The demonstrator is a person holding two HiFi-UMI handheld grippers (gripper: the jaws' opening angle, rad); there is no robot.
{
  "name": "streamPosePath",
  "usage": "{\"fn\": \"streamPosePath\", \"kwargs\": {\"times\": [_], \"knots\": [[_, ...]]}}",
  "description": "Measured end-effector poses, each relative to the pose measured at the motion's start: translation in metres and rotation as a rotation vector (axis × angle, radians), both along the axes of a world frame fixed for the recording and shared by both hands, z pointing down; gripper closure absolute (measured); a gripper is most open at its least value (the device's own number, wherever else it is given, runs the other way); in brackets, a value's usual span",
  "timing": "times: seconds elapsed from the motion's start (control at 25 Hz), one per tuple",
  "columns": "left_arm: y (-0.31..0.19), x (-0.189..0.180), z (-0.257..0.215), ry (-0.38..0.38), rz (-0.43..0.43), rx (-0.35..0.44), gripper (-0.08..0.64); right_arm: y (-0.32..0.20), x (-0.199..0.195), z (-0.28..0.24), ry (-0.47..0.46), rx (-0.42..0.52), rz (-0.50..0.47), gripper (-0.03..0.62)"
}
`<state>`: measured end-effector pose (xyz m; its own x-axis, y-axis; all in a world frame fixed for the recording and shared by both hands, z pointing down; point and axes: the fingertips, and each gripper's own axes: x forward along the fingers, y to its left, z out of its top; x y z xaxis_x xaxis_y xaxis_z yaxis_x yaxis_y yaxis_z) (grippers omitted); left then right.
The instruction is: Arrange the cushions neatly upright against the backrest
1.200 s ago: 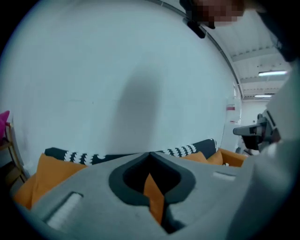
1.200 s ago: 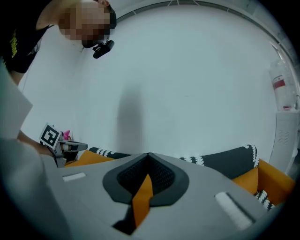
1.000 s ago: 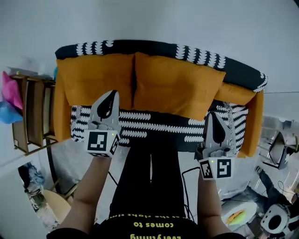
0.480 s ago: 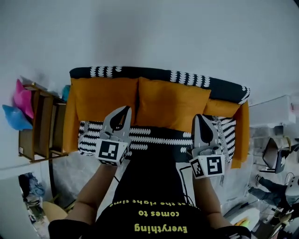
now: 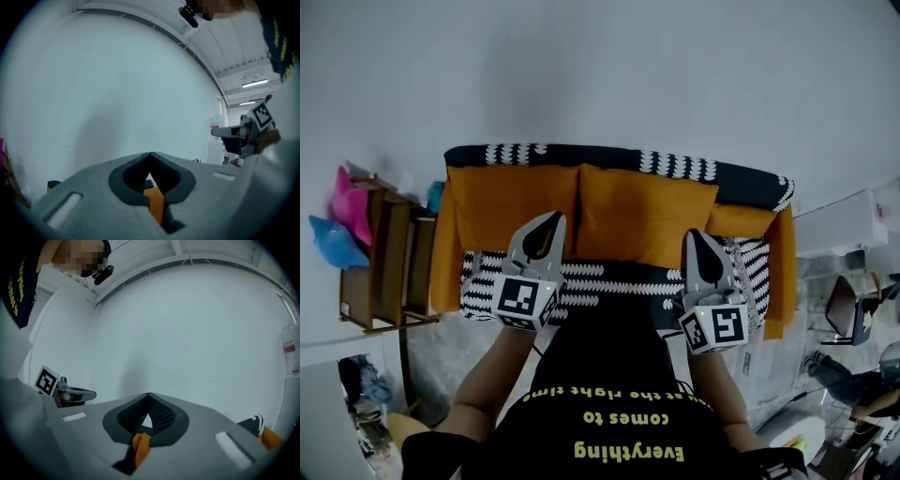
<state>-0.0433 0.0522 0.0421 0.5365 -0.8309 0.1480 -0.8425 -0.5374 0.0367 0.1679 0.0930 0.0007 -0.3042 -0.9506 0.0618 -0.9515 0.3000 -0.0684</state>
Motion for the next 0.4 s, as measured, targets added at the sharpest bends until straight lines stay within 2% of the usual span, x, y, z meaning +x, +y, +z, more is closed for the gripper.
{"fn": "streamPosePath", "kwargs": {"times": [0.4], "knots": [[-0.0038,-0.0047,-0.0025,-0.004,-0.006,0.013,0.560,-0.0049,-0.0075,-0.0056,-0.004,0.024,0.002,0.581]]}}
